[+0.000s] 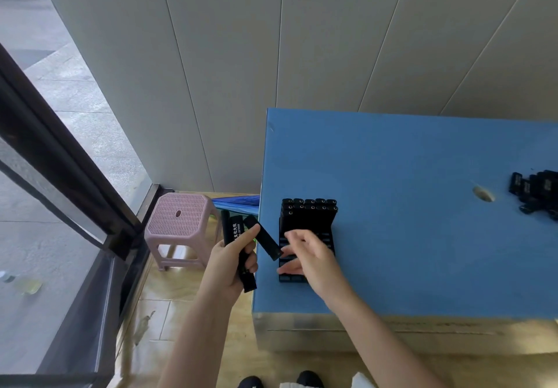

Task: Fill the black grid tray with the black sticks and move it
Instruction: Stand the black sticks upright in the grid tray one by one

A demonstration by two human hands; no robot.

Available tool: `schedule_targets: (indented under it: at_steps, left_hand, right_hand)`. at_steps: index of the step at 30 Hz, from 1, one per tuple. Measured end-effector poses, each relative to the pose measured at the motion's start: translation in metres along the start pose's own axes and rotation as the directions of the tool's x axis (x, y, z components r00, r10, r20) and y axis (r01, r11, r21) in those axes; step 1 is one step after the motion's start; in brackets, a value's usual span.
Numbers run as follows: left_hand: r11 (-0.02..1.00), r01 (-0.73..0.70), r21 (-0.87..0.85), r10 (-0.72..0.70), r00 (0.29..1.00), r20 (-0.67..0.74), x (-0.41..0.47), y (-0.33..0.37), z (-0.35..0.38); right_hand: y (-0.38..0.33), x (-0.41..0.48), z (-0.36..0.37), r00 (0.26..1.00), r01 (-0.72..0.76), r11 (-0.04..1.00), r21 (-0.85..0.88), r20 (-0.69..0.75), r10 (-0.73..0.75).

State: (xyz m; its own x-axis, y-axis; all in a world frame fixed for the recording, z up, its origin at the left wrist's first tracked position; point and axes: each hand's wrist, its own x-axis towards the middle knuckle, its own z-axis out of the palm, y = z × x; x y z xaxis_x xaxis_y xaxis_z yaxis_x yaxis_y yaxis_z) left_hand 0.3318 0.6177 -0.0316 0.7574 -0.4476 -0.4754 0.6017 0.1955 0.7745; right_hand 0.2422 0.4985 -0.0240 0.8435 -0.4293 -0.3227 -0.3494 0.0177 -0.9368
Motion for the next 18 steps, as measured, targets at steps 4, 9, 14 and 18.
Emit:
schedule_targets:
  at_steps: [4, 9, 14, 18]
  left_hand:
    - [1.000, -0.013, 0.002, 0.013, 1.000, 0.025, -0.005, -0.005, 0.010]
    - [1.000, 0.021, 0.016, -0.022, 0.998, 0.061, -0.006, -0.005, 0.010]
    - [0.998, 0.068, 0.010, -0.069, 0.994, 0.082, -0.006, -0.008, 0.005]
    - [0.997, 0.060, 0.047, -0.064, 0.995, 0.078, -0.008, -0.009, 0.005]
  right_hand:
    - [0.005, -0.006, 0.006, 0.998, -0.001, 0.977, 0.213, -0.062, 0.014]
    - [0.009, -0.001, -0.018, 0.957, 0.118, 0.981, 0.154, -0.280, -0.071]
    - [0.002, 0.006, -0.049, 0.869, 0.256, 0.922, -0.292, -0.347, -0.352]
    - [-0.004, 0.018, -0.058, 0.819, 0.319, 0.759, -0.567, -0.237, -0.522]
